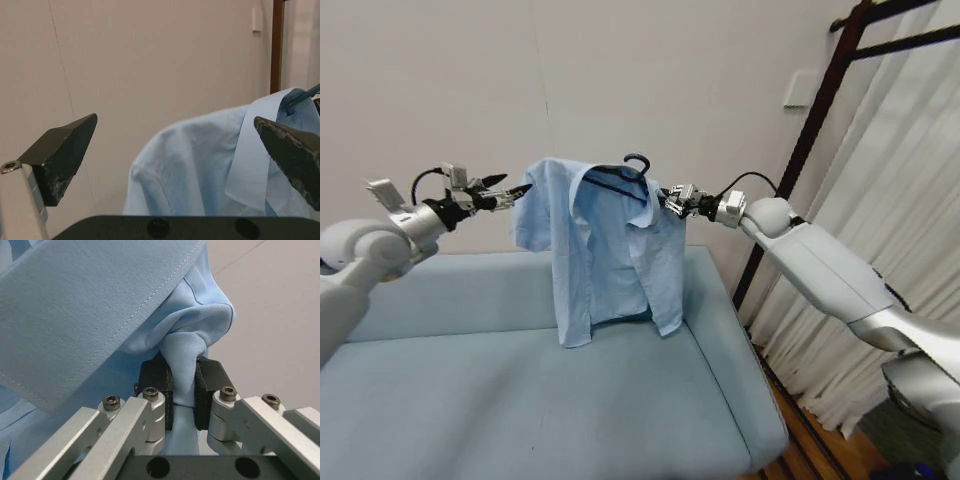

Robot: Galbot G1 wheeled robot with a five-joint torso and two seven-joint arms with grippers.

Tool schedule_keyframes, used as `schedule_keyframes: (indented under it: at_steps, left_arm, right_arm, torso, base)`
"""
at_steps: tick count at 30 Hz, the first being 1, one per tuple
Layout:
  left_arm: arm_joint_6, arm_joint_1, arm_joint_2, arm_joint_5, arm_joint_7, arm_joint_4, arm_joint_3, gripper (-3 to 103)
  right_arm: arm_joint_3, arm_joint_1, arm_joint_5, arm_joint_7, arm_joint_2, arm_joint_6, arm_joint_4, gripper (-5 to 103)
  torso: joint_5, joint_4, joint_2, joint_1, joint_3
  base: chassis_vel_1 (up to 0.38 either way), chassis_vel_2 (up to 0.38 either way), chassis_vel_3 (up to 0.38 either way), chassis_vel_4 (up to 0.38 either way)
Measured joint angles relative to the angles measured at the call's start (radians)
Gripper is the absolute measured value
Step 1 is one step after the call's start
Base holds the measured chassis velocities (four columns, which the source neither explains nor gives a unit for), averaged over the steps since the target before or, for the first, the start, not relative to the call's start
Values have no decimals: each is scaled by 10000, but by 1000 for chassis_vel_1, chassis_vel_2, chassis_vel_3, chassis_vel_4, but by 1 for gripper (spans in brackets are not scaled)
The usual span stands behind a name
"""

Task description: Pick up the clothes from the sofa and hang them on the clothes hanger.

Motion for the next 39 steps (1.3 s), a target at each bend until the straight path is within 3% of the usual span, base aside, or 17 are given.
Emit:
schedule_keyframes:
  at_steps: [2,3,5,8,9,13,17,25,28,32,34,39]
  left_arm:
    - [148,-754,58,-18,417,327,918,100]
    - [148,-754,58,-18,417,327,918,100]
    - [290,-1896,-248,293,1002,879,2163,100]
    - [187,-3329,-1301,1088,1654,2082,3694,100]
    - [187,-3329,-1301,1088,1654,2082,3694,100]
    - [43,-4567,-2761,1637,2230,3252,4973,100]
    - [16,-5320,-3345,1833,2591,3562,5770,100]
    - [8,-6220,-3589,2186,3512,3739,6559,100]
    - [-14,-6508,-3536,2257,3860,3807,6780,100]
    - [-41,-6642,-3438,2293,4056,3844,6895,100]
    - [-104,-6760,-3320,2470,4305,3909,6953,100]
    - [-59,-6794,-3227,2519,4232,3891,6684,100]
  right_arm:
    - [-142,104,-47,-267,16,-76,-20,9]
    - [-142,104,-47,-267,16,-76,-20,9]
    - [-214,194,73,-573,59,-271,-21,9]
    - [-324,410,809,-901,41,-749,74,9]
    - [-324,410,809,-901,41,-749,74,9]
    - [-525,590,1244,-1053,-188,-978,116,9]
    - [-557,536,1241,-1072,-384,-981,209,9]
    - [-707,803,1296,-1533,-429,-1018,180,9]
    - [-943,1303,1832,-2303,-409,-1660,14,9]
    - [-1006,1496,2161,-2770,-416,-2169,-49,9]
    - [-1011,1682,2446,-3332,-422,-2834,-144,9]
    - [-1010,1757,2945,-3727,-479,-3678,-94,9]
  torso:
    - [-5,8,1,-1,0]
    - [-5,8,1,-1,0]
    - [-10,5,0,0,0]
    - [-6,-9,0,0,1]
    - [-6,-9,0,0,1]
    - [0,-15,0,4,3]
    - [3,-10,0,3,2]
    - [-3,0,0,2,2]
    - [-8,1,0,2,2]
    - [-4,-3,0,2,2]
    - [-5,-4,-1,2,1]
    - [-6,-4,0,2,2]
  base:
    - [0,0,0,0]
    - [0,0,0,0]
    - [0,0,0,0]
    - [0,0,0,0]
    - [0,0,0,0]
    - [0,0,0,0]
    - [0,0,0,0]
    - [0,0,0,0]
    - [0,0,0,0]
    - [0,0,0,0]
    - [0,0,0,0]
    - [0,0,0,0]
